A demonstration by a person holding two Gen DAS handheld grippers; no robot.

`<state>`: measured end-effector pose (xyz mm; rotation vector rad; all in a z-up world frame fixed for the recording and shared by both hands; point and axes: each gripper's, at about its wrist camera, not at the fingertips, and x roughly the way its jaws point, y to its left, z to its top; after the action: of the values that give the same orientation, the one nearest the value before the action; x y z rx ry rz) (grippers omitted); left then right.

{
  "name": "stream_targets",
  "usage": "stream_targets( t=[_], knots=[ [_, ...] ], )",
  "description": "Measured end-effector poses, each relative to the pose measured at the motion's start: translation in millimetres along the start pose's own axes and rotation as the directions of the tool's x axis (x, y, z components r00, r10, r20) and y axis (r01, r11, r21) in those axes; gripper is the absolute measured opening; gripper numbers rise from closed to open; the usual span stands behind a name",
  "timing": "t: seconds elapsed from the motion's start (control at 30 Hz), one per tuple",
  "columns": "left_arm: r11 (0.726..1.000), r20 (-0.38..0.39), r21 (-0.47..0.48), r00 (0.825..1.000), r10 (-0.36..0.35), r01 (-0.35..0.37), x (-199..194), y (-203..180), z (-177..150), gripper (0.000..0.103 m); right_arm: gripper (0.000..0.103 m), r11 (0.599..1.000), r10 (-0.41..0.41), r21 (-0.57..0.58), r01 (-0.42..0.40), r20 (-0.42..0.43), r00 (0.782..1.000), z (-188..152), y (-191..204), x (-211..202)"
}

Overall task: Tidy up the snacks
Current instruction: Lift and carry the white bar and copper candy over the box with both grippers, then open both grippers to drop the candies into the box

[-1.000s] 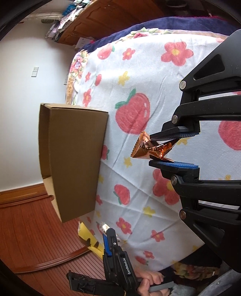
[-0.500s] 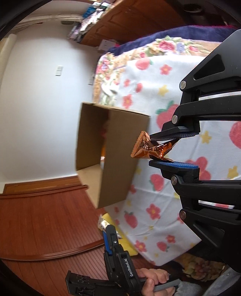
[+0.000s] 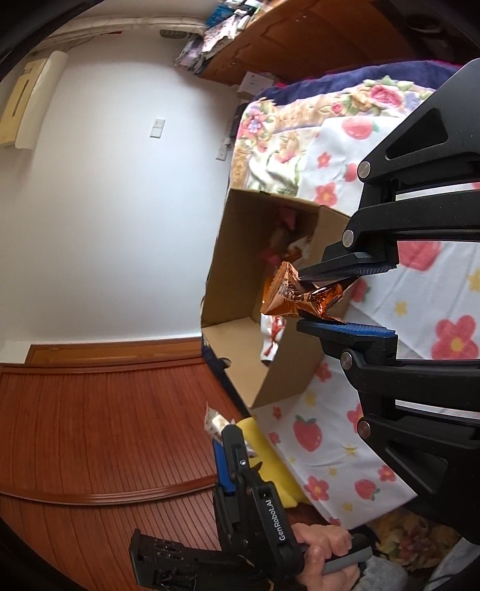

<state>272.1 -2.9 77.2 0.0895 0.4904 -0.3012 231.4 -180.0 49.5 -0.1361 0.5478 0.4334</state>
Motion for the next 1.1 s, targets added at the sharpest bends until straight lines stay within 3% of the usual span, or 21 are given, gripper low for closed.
stream_targets(
  t=[0.5, 0.97, 1.1],
  knots=[
    [1.000, -0.067, -0.017, 0.998, 0.005, -0.006, 101.9, 25.9, -1.9, 0.020, 0.019, 1.000, 0.030, 0.006, -0.030, -0.059, 0.998, 13.2, -27.7, 105.1],
    [0.999, -0.103, -0.033, 0.995, -0.006, 0.003, 138.3, 32.8, -12.3, 0.021, 0.020, 0.999, 0.017, 0.047, -0.013, -0.090, 0.996, 12.8, -45.0, 146.6],
    [0.999, -0.086, -0.032, 0.996, 0.023, -0.026, 138.0, 31.4, -12.9, 0.034, 0.030, 0.999, 0.008, 0.053, -0.003, -0.092, 0.996, 12.2, -47.8, 149.9]
  ],
)
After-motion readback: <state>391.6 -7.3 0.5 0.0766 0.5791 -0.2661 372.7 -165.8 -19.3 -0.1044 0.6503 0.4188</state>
